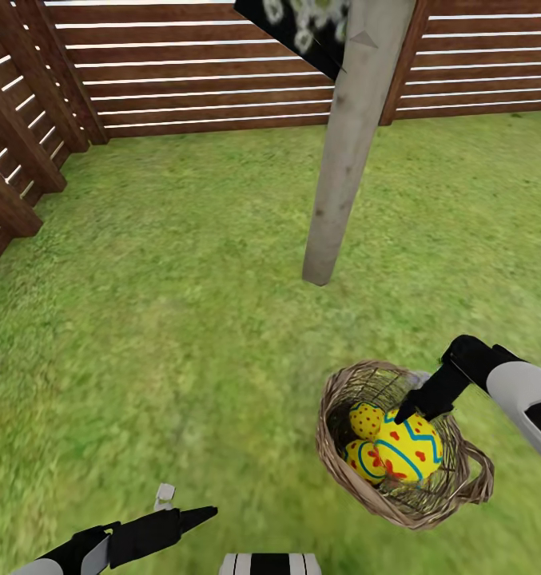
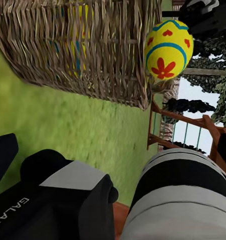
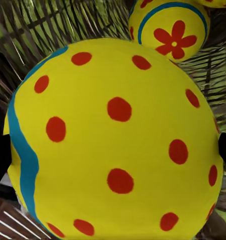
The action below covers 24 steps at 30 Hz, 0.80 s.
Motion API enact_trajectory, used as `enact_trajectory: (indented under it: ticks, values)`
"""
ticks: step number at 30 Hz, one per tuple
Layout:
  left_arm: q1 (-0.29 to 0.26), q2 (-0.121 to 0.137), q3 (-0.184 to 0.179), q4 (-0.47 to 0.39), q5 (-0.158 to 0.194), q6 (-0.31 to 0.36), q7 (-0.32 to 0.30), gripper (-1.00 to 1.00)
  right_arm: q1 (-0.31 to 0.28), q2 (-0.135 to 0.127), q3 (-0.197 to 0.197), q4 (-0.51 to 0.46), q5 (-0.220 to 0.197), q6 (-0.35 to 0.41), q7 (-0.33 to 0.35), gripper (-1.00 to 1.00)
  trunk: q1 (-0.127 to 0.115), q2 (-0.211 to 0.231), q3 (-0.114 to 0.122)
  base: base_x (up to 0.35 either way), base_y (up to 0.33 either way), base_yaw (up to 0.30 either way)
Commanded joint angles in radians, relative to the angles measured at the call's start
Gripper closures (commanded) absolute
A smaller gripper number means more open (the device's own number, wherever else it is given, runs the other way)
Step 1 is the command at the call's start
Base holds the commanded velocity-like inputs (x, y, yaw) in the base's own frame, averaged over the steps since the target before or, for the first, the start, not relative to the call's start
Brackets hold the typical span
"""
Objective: Take the three Easter eggs out of the wicker basket on the lawn in the garden, then place them on the lawn next to a single tree (choose any tree) so that all three eggs are next to the same tree and none are left in the basket.
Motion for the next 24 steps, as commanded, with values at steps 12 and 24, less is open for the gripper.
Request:
enact_trajectory:
  ticks: [12,24]
  values:
    - [0.0,0.0,-0.008,-0.002,0.009,0.011,-0.001,-1.0,0.0,-0.04,-0.005,-0.025,0.012,0.002,0.121,1.0,0.0,0.0,-0.001,0.0,0.0,0.0]
    - [0.0,0.0,-0.008,-0.001,0.009,0.011,0.0,-1.0,0.0,-0.086,-0.004,-0.085,0.094,-0.006,0.278,1.0,0.0,0.0,-0.001,0.0,0.0,0.0]
